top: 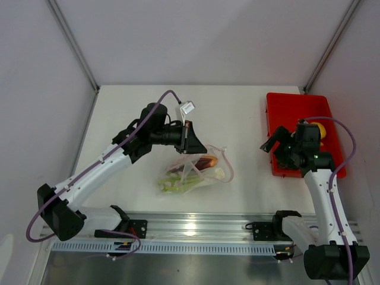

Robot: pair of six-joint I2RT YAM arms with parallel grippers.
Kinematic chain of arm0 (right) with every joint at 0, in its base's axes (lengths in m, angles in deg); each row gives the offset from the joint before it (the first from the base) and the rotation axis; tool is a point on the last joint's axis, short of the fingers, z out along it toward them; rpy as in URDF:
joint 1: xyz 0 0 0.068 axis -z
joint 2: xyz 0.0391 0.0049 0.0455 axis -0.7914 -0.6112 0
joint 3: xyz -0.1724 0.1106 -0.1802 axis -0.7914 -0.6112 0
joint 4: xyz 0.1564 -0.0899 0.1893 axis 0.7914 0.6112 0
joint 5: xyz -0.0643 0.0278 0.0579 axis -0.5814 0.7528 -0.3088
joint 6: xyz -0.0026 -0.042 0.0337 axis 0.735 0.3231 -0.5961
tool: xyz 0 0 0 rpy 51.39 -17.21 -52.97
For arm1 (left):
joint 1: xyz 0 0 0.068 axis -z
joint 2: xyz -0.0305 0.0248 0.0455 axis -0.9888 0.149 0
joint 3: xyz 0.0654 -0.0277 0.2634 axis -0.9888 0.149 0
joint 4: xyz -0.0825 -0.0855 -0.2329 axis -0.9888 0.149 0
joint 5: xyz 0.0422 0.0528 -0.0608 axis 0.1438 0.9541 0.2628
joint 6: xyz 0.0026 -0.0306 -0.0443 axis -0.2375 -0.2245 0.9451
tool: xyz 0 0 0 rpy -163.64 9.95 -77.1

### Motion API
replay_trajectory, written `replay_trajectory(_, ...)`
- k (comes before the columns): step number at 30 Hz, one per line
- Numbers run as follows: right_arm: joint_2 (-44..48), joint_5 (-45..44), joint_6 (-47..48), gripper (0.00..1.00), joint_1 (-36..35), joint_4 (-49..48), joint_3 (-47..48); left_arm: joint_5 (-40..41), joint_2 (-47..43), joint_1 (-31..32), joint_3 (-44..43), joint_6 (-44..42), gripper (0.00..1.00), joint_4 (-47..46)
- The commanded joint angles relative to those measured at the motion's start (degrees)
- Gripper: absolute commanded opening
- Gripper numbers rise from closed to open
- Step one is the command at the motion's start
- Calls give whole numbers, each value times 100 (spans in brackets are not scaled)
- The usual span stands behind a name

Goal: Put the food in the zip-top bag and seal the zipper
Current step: Pick up the fake fruit from the bin.

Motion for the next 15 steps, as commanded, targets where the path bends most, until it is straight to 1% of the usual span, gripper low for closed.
replay_trajectory(1,-60,349,159,89,-64,-278,93,58,74,-42,-412,-155,0,-134)
replay_trajectory(4,-148,-390,150,89,-30,-14,208,224,179,-42,-659,-261,0,60)
replay_trajectory(6,-218,-542,133,89,41,74,217,365,215,-51,-799,-305,1,210)
replay_trajectory(10,-429,-683,45,89,146,92,103,550,162,-42,-844,-262,1,175)
replay_trajectory(11,-429,-883,27,88,155,49,59,559,145,-50,-826,-253,1,166)
replay_trajectory(15,-350,-1227,-87,84,155,48,-64,515,127,-51,-817,-235,1,122)
